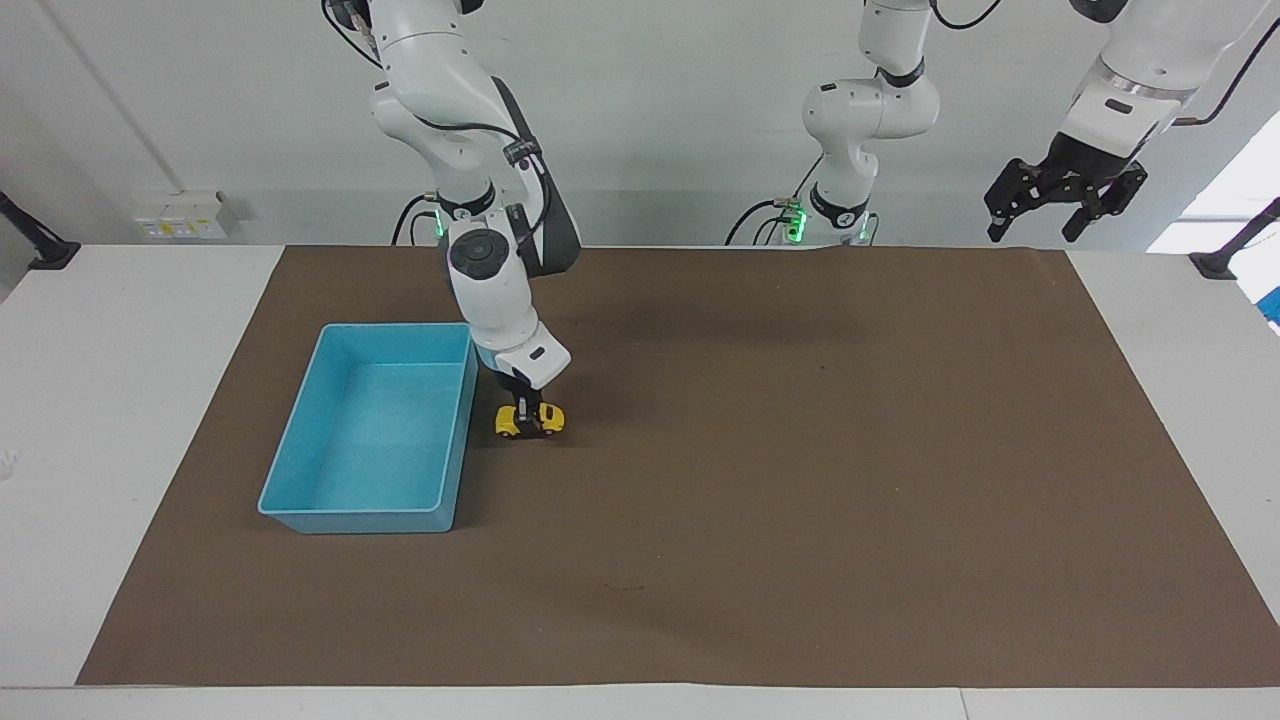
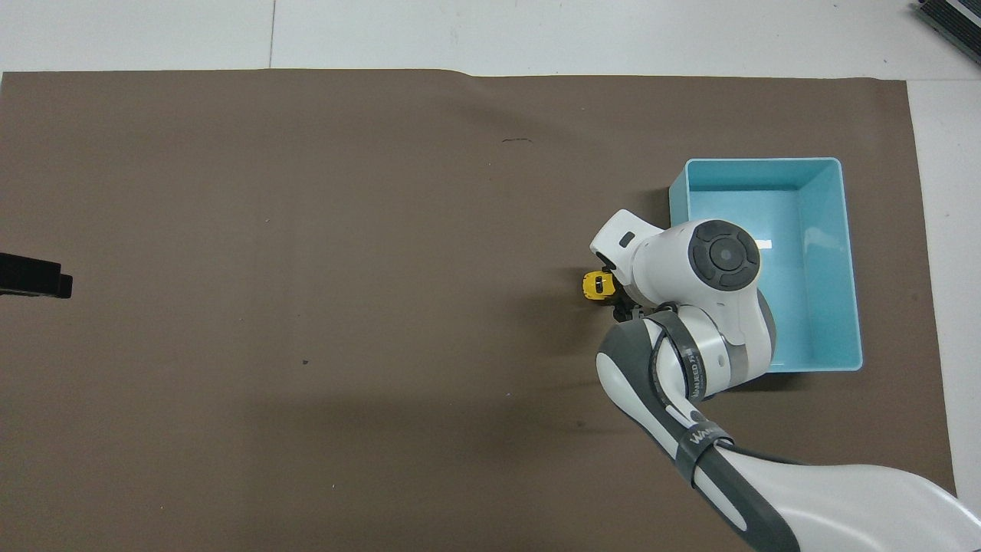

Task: Wind up and store yellow beetle car
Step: 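Close the right gripper on the yellow car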

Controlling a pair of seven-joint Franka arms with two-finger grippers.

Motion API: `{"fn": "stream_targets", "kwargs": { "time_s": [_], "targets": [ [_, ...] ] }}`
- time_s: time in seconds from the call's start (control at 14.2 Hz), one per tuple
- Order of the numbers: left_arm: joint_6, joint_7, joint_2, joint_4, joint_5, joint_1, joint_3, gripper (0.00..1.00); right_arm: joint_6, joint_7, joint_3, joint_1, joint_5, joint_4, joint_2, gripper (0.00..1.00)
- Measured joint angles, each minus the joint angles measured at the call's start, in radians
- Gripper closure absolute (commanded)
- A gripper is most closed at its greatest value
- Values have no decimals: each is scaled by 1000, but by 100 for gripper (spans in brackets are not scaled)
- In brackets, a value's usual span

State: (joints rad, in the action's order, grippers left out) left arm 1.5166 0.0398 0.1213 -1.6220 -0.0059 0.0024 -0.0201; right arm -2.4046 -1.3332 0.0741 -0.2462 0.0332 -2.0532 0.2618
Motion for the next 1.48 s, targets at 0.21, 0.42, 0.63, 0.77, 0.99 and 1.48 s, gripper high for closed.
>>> {"fn": "stream_targets", "kwargs": {
  "time_s": [0.21, 0.42, 0.63, 0.77, 0.99, 1.48],
  "targets": [
    [0, 0, 0, 0, 0, 0, 0, 0, 14, 2, 0, 0, 0, 25, 2, 97],
    [0, 0, 0, 0, 0, 0, 0, 0, 26, 11, 0, 0, 0, 38, 2, 97],
    [0, 0, 0, 0, 0, 0, 0, 0, 83, 12, 0, 0, 0, 78, -1, 97],
    [0, 0, 0, 0, 0, 0, 0, 0, 141, 12, 0, 0, 0, 118, -7, 97],
    [0, 0, 0, 0, 0, 0, 0, 0, 203, 12, -3, 7, 0, 142, -36, 97],
    [0, 0, 0, 0, 0, 0, 0, 0, 385, -19, -14, 87, -3, 195, -130, 97]
  ]
}}
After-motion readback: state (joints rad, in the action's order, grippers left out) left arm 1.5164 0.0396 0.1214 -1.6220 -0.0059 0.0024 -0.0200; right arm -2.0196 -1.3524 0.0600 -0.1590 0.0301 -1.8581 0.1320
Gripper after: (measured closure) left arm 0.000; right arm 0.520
